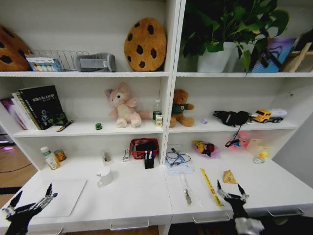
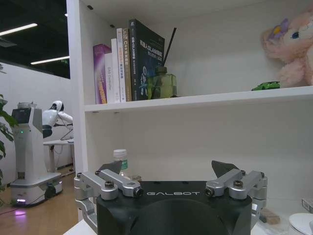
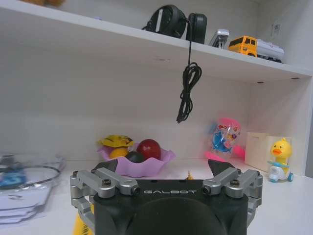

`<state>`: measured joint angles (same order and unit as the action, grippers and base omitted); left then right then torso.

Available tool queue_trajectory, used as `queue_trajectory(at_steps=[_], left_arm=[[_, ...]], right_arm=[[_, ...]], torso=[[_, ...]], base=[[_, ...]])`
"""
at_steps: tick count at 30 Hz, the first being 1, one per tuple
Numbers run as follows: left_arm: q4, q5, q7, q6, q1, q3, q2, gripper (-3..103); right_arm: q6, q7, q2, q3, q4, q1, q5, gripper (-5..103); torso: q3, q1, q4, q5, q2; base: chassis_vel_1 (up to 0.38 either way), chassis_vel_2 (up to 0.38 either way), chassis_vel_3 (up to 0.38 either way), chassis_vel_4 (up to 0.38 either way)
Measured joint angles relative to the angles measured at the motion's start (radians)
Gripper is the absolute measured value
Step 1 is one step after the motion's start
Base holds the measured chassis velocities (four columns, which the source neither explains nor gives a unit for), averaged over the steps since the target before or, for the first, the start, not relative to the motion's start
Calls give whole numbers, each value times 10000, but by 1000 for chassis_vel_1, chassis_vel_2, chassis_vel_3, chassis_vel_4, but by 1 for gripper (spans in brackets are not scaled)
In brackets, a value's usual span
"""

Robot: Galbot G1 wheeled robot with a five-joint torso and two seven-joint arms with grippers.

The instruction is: Organize the objects on the table.

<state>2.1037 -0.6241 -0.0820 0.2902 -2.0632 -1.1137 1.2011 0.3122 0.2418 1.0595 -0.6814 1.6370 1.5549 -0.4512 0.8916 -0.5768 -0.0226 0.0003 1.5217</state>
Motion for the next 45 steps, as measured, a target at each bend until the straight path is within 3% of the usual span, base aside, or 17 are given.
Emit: queue_trajectory(at_steps=[5, 13, 14, 15, 17, 20, 21, 23, 24, 31, 36, 43, 45], left_arm=[[-1, 0, 0, 0, 0, 0, 0, 100], [-1, 0, 0, 0, 0, 0, 0, 100], [0, 0, 0, -1, 0, 0, 0, 100], [0, 0, 0, -1, 0, 0, 0, 100], [-1, 0, 0, 0, 0, 0, 0, 100], [-1, 0, 0, -1, 0, 0, 0, 100], [-1, 0, 0, -1, 0, 0, 0, 100], [0, 0, 0, -1, 0, 0, 0, 100], [-1, 0, 0, -1, 0, 0, 0, 100], [0, 0, 0, 0, 0, 0, 0, 100], [0, 0, 0, -1, 0, 0, 0, 100], [-1, 0, 0, 0, 0, 0, 0, 100], [-1, -1, 0, -1, 0, 0, 1, 100]], right_arm=[[-563, 238, -634, 412, -1683, -1529, -309, 100], [-627, 203, -846, 546, -2331, -1911, -422, 101], [-628, 194, -854, 555, -2358, -1925, -431, 91], [-628, 194, -854, 555, -2358, -1925, -431, 91], [-627, 120, -888, 661, -2662, -2139, -440, 75], [-626, 114, -889, 719, -2775, -2259, -427, 70], [-637, 110, -883, 773, -2874, -2370, -426, 58], [-637, 99, -876, 839, -3041, -2493, -405, 58], [-630, 87, -870, 920, -3206, -2605, -386, 48], [-581, 61, -818, 1004, -3266, -2692, -262, 27], [-585, 52, -798, 1050, -2886, -2874, -230, 5], [-681, 24, -950, 1893, -3403, -4863, -304, 0], [-749, 32, -997, 2638, -4357, -6215, -342, 0]], torso=[[0, 0, -2, -1, 0], [0, 0, -5, -3, 0], [-1, 0, -5, -3, 1], [-1, 0, -5, -3, 1], [-1, -1, -6, -1, 0], [-1, 0, -5, -1, 1], [-1, -1, -3, -3, 1], [-1, 0, -4, -2, 1], [-1, -1, -3, -2, 2], [-1, 0, -4, -2, 2], [-2, 0, -7, -3, 2], [-1, 0, -2, -1, 1], [-2, 0, -1, -7, 2]], base=[[0, 0, 0, 0], [0, 0, 0, 0], [0, 0, 0, 0], [0, 0, 0, 0], [0, 0, 0, 0], [0, 0, 0, 0], [0, 0, 0, 0], [0, 0, 0, 0], [0, 0, 0, 0], [0, 0, 0, 0], [0, 0, 0, 0], [0, 0, 0, 0], [0, 0, 0, 0]])
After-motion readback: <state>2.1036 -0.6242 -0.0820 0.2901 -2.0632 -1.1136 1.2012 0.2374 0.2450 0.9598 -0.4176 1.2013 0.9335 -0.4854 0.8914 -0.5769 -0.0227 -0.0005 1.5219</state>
